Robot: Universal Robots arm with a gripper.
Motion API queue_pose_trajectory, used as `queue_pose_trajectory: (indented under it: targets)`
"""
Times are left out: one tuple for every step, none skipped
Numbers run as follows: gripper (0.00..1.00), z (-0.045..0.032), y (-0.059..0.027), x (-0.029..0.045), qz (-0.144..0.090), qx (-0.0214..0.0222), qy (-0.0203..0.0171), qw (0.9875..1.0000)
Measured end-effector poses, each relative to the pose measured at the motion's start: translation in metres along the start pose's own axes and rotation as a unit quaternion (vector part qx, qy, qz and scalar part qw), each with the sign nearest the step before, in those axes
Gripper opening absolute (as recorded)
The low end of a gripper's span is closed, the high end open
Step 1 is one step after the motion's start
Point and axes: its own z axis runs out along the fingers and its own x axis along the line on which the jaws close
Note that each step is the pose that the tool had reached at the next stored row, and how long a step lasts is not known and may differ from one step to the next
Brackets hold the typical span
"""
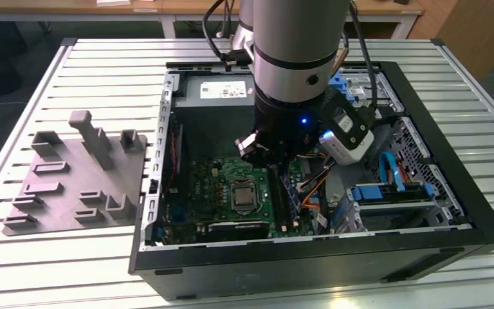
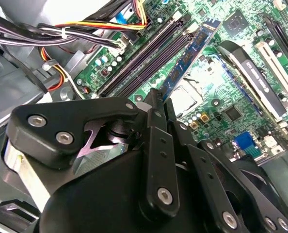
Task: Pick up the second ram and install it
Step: 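Insert the second ram into the second slot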
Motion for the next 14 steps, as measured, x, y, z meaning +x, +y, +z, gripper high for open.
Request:
queue_pose_trajectory:
  targets:
    - [0.14,0.0000,0.0000,0.0000,0.003,0.0003,-0.0001,1.0000]
    - [0.14,0.0000,0.0000,0.0000,0.005,0.0005,-0.0001,1.0000]
    - [0.14,0.0000,0.0000,0.0000,0.007,0.0007,-0.0002,1.0000]
    - [0.14,0.0001,0.0000,0.0000,0.010,0.0009,-0.0003,1.0000]
    - [0.14,0.0001,0.0000,0.0000,0.012,0.0011,-0.0004,0.9999]
    - [0.14,0.0001,0.0000,0.0000,0.014,0.0013,-0.0004,0.9999]
    - [0.14,0.0001,0.0000,0.0000,0.017,0.0015,-0.0005,0.9999]
    - [0.14,0.0002,0.0000,0.0000,0.019,0.0017,-0.0006,0.9998]
    - [0.14,0.0002,0.0000,0.0000,0.021,0.0019,-0.0007,0.9998]
    - [0.14,0.0002,0.0000,0.0000,0.023,0.0021,-0.0007,0.9997]
    - [0.14,0.0002,0.0000,0.0000,0.026,0.0023,-0.0008,0.9997]
    - [0.14,0.0002,0.0000,0.0000,0.028,0.0025,-0.0009,0.9996]
    - [0.14,0.0003,0.0000,0.0000,0.030,0.0027,-0.0010,0.9995]
    - [0.14,0.0003,0.0000,0.0000,0.032,0.0029,-0.0010,0.9995]
